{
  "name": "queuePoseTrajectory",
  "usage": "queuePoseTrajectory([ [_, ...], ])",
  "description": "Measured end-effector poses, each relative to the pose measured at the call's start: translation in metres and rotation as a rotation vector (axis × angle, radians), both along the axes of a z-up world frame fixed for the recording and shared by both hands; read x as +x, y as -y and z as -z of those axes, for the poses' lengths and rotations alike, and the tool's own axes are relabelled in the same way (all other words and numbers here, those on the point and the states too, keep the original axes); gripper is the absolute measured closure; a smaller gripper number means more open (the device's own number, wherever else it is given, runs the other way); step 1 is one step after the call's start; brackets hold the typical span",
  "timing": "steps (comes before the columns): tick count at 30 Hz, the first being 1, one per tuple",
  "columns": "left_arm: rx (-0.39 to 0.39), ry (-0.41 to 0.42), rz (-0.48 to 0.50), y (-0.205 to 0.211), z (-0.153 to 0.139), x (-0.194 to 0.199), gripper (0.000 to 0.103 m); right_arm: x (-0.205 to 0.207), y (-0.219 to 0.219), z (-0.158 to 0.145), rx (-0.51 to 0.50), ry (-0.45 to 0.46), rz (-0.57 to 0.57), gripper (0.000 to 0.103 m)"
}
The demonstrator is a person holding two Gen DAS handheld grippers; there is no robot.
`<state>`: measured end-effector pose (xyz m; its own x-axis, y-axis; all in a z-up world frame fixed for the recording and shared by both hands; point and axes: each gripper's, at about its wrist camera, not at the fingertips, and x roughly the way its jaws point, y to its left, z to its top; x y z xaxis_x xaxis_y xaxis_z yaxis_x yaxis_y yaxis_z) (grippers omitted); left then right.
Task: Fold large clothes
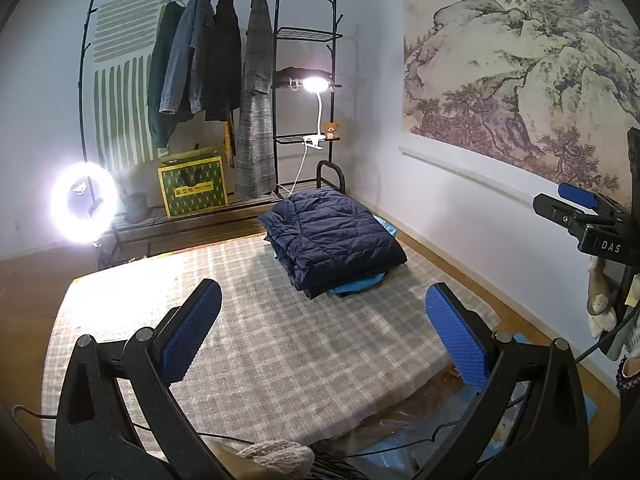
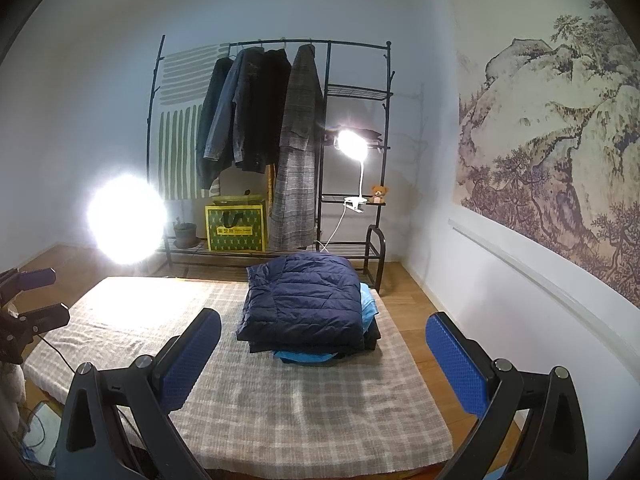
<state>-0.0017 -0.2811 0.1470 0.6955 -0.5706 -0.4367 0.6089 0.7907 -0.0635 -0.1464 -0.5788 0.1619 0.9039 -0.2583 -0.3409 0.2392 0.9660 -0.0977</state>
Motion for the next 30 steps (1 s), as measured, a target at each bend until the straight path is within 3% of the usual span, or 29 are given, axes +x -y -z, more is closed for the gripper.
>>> queuePoseTrajectory([
  [30,-0.021,0.008,0.008,-0.011,0.014,-0.038,0.0,-0.026,-0.022,0.01,-0.015,0.004,-0.029,0.0],
])
